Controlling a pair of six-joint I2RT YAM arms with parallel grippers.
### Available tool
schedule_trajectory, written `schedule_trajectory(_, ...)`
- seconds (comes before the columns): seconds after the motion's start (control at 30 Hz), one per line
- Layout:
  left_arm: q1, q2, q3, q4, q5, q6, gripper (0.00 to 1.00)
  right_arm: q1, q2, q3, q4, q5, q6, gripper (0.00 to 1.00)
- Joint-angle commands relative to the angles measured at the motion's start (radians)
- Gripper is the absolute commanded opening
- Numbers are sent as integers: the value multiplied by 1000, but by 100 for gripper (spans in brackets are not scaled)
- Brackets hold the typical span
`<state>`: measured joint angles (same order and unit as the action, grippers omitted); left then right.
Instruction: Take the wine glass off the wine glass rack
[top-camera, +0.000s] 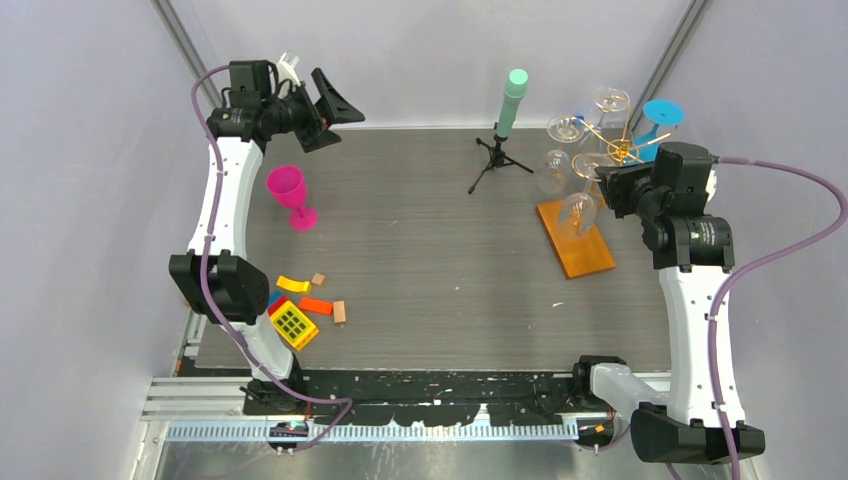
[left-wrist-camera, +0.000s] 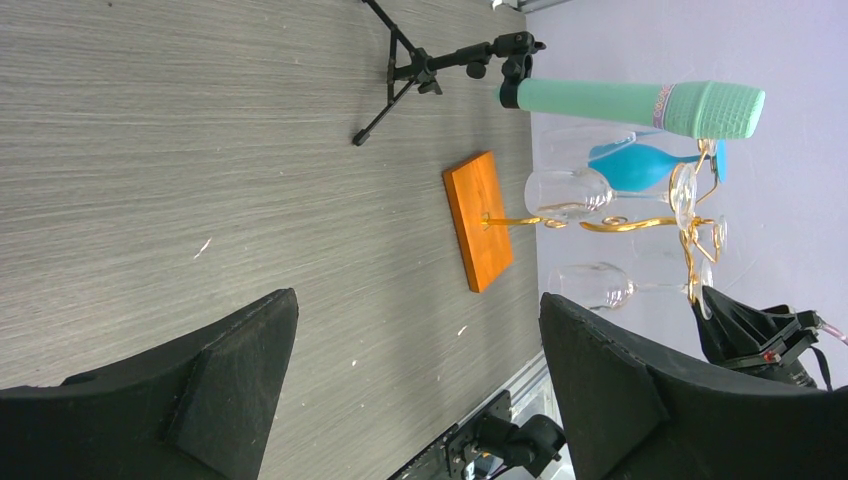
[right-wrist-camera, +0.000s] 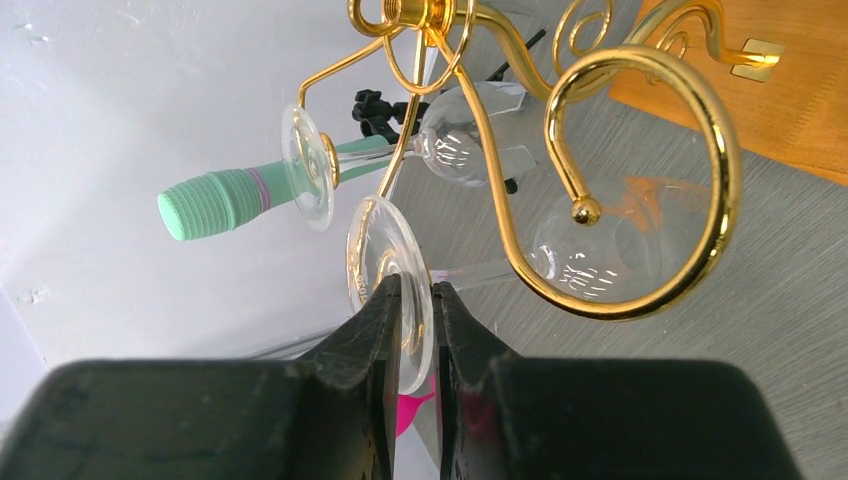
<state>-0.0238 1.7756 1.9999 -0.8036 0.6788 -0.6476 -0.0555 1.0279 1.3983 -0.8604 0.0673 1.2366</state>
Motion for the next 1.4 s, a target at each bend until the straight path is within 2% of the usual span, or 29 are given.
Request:
schedule_trajectory(0.0,7,-43,8,39,24,-2,93,-7,-14,68,-51,65,6,19)
schedule_trajectory(0.3,7,-38,2,38,18,1,93,-10,9,96,-95,66,-24,31)
schedule_trajectory(0.53,7,-38,-7,34,15,5,93,-10,18,83,-92,46,-31,35)
schedule_trajectory(0.67,7,-38,-8,34,14,6,93,-10,7,50,-43,22,-26,47)
schedule_trajectory(0.8,7,-37,-8,33,15,6,93,-10,1,21,-16,2,-21,51)
schedule_trajectory(0.9,7,-37,-9,32,14,6,93,-10,3,12,-14,-3,-22,50)
schedule_trajectory(1.07,7,-39,-12,31,15,8,93,-12,9,31,-39,12,-39,35)
schedule_trajectory(1.3,7,-44,-20,30,14,9,93,-12,41,106,-107,21,-84,31)
schedule_trajectory(1.37,7,-44,-22,30,14,9,93,-12,47,116,-114,16,-93,27)
